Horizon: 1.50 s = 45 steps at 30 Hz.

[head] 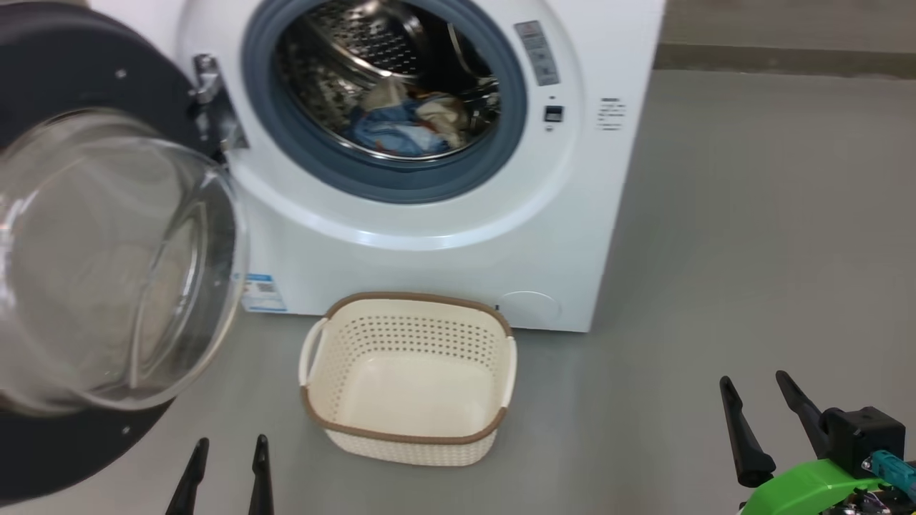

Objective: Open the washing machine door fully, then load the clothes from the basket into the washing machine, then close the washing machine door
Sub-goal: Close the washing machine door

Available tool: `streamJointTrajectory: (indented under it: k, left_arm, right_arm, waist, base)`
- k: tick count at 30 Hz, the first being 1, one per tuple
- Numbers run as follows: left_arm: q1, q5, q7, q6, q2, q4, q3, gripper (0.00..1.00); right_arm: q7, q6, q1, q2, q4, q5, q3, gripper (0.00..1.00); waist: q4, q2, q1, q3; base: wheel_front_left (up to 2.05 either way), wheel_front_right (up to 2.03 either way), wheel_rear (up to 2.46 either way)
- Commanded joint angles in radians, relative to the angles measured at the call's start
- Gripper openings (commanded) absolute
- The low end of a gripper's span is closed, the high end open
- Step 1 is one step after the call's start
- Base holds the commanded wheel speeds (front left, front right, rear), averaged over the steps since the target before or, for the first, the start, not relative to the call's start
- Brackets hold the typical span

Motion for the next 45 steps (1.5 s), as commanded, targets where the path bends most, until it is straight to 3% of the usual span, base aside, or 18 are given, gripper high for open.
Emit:
streamJointTrajectory:
  k: [1, 15, 31, 32, 33, 34, 40, 45]
  left_arm:
    - [-0.028, 0.002, -0.005, 0.007, 0.020, -0.033, 0.036, 1.00]
    - [-0.010, -0.014, 0.004, 0.012, 0.024, -0.031, 0.034, 1.00]
    - [0.000, -0.032, -0.005, 0.005, 0.019, -0.045, 0.042, 1.00]
    - [-0.002, -0.031, -0.006, 0.003, 0.021, -0.048, 0.041, 0.55]
    - [-0.005, -0.032, -0.006, 0.001, 0.021, -0.055, 0.042, 0.17]
    - [-0.008, -0.034, -0.007, -0.001, 0.021, -0.063, 0.043, 0.00]
    - [-0.053, -0.058, -0.012, -0.043, 0.022, -0.183, 0.067, 0.00]
    - [-0.145, -0.164, -0.012, -0.104, 0.024, -0.318, 0.149, 0.00]
  right_arm:
    - [-0.008, 0.004, -0.031, -0.012, -0.023, 0.008, 0.028, 1.00]
    - [-0.020, 0.004, -0.033, -0.012, 0.006, 0.029, 0.067, 1.00]
    - [-0.020, 0.004, -0.065, -0.012, 0.029, 0.039, 0.105, 1.00]
    - [-0.022, 0.004, -0.066, -0.012, 0.031, 0.052, 0.107, 1.00]
    - [-0.032, 0.004, -0.070, -0.012, 0.027, 0.066, 0.116, 1.00]
    - [-0.038, 0.004, -0.071, -0.012, 0.026, 0.080, 0.120, 1.00]
    - [-0.044, 0.004, -0.077, -0.012, 0.023, 0.101, 0.132, 1.00]
    - [-0.038, 0.004, -0.080, -0.012, 0.022, 0.096, 0.131, 1.00]
  waist:
    - [0.074, -0.0001, 0.0000, -0.005]
    - [0.264, -0.0001, 0.0000, -0.028]
    - [0.294, -0.0001, 0.0000, -0.022]
    - [0.294, -0.0001, 0.0000, -0.021]
    - [0.295, -0.0001, 0.0000, -0.020]
    - [0.296, -0.0001, 0.0000, -0.020]
    - [0.300, -0.0001, 0.0000, -0.015]
    - [0.303, -0.0001, 0.0000, -0.010]
  base:
    - [0.00, 0.00, 0.00]
    - [0.00, 0.00, 0.00]
    - [0.00, 0.00, 0.00]
    - [0.00, 0.00, 0.00]
    - [0.00, 0.00, 0.00]
    - [0.00, 0.00, 0.00]
    - [0.00, 0.00, 0.00]
    - [0.00, 0.00, 0.00]
